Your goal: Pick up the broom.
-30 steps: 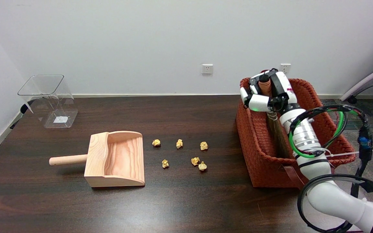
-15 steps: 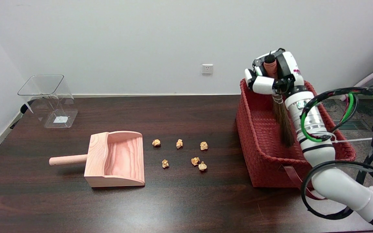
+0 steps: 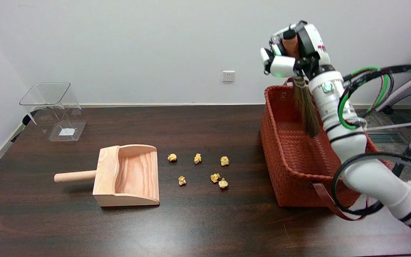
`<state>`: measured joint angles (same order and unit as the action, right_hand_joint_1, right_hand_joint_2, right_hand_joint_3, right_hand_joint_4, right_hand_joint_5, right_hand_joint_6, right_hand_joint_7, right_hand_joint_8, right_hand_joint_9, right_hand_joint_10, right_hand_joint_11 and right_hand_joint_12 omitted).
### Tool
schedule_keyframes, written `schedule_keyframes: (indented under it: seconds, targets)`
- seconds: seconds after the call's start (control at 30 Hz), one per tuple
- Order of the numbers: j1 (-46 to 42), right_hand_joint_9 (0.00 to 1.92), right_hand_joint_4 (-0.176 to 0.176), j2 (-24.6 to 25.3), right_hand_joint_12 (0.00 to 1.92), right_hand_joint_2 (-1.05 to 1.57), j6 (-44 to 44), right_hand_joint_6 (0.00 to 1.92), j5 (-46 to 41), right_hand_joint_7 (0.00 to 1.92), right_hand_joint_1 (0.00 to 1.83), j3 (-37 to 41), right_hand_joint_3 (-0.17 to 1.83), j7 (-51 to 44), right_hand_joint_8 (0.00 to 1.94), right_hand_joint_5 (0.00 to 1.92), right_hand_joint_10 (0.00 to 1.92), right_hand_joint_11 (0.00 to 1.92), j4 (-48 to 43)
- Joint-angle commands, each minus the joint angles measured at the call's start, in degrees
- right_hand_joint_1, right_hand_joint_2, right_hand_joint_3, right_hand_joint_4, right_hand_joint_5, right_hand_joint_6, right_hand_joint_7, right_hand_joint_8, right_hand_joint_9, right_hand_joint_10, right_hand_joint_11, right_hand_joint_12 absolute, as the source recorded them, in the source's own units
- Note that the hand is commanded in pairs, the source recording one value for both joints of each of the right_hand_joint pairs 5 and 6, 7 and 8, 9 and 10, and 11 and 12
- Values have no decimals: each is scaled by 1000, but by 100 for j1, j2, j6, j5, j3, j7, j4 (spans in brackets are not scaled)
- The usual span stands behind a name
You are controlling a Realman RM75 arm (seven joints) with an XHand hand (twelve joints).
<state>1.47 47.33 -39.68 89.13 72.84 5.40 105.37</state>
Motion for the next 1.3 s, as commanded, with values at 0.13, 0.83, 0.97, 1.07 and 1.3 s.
schedule_keyframes:
  seconds: [0.13,0.83,0.97,1.07,1.3]
  targets:
    - [1808,1920,0,83,1920,787,558,1920,-1256,1920,1429,-1015,976,-674,1920,1920,1920,1920,172]
    - [2160,1920,0,978,1920,822,687,1920,-1293,1920,1416,-1879,960,-1108,1920,1920,1920,1920,136]
    - [2149,1920,0,1151,1920,840,706,1920,-1293,1920,1408,-2019,949,-1297,1920,1920,1920,1920,136]
    - [2113,1920,0,1291,1920,843,718,1920,-1365,1920,1407,-2123,946,-1417,1920,1920,1920,1920,119]
    - [1517,1920,0,1852,1920,847,563,1920,-1385,1920,1403,-2247,944,-1452,1920,1920,1920,1920,-271]
